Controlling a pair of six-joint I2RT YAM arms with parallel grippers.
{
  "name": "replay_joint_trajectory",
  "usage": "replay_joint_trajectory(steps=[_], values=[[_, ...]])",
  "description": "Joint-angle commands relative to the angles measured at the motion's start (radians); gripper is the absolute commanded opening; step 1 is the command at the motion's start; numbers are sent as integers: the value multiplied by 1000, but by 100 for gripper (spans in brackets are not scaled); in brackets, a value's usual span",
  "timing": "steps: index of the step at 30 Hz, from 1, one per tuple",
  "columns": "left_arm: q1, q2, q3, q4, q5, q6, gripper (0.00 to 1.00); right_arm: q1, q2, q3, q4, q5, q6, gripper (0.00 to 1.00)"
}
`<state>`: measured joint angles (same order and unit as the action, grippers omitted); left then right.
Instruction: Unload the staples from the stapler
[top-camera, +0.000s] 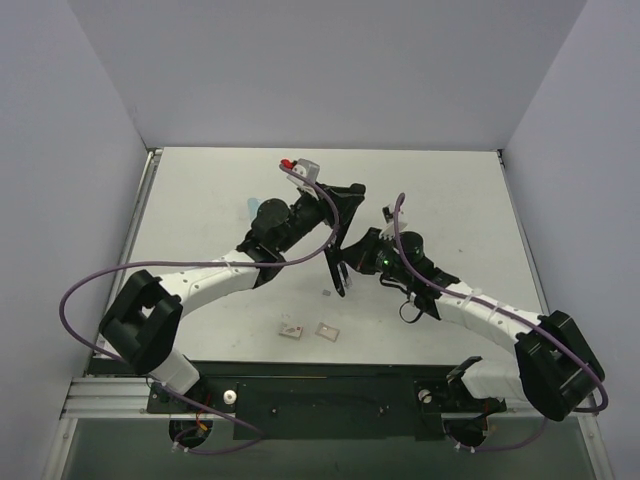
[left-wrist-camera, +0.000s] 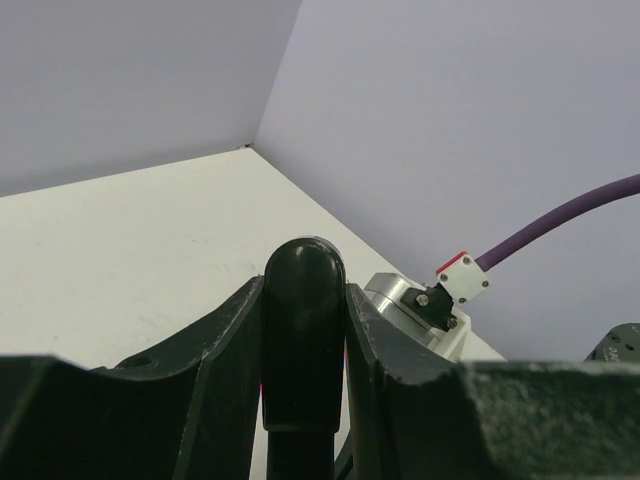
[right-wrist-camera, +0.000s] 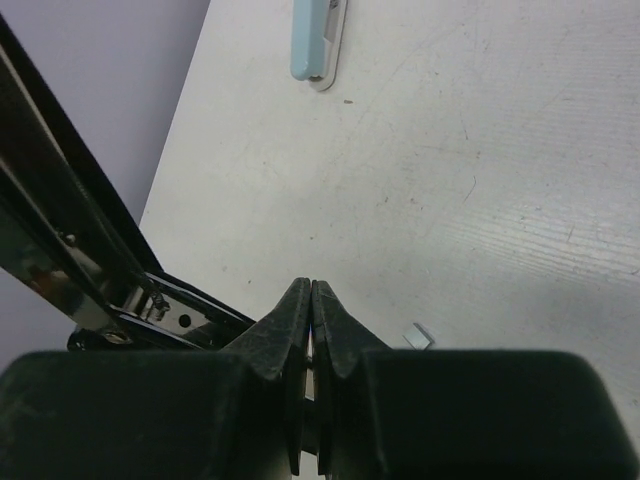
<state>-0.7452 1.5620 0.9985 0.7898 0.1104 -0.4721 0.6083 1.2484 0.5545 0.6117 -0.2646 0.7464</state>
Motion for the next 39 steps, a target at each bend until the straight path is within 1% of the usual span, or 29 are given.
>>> replay_joint_trajectory(steps=[1, 6, 16, 23, 31, 39], values=[[-23, 15, 80, 123, -60, 39, 0, 1, 22, 32, 118, -62, 2, 0], [-23, 50, 89, 124, -64, 62, 0, 1, 60, 39, 163, -108, 19, 0], [-33, 113, 160, 86, -75, 139, 0, 4, 134, 50, 298, -165, 116, 0], [-36, 142, 177, 88, -90, 165, 0, 5, 157, 82, 318, -185, 139, 0], [-37, 118, 172, 72, -77, 153, 0, 5, 115, 87, 240, -163, 93, 0], [-43, 27, 134, 45, -46, 115, 0, 4, -7, 64, 140, -136, 50, 0]])
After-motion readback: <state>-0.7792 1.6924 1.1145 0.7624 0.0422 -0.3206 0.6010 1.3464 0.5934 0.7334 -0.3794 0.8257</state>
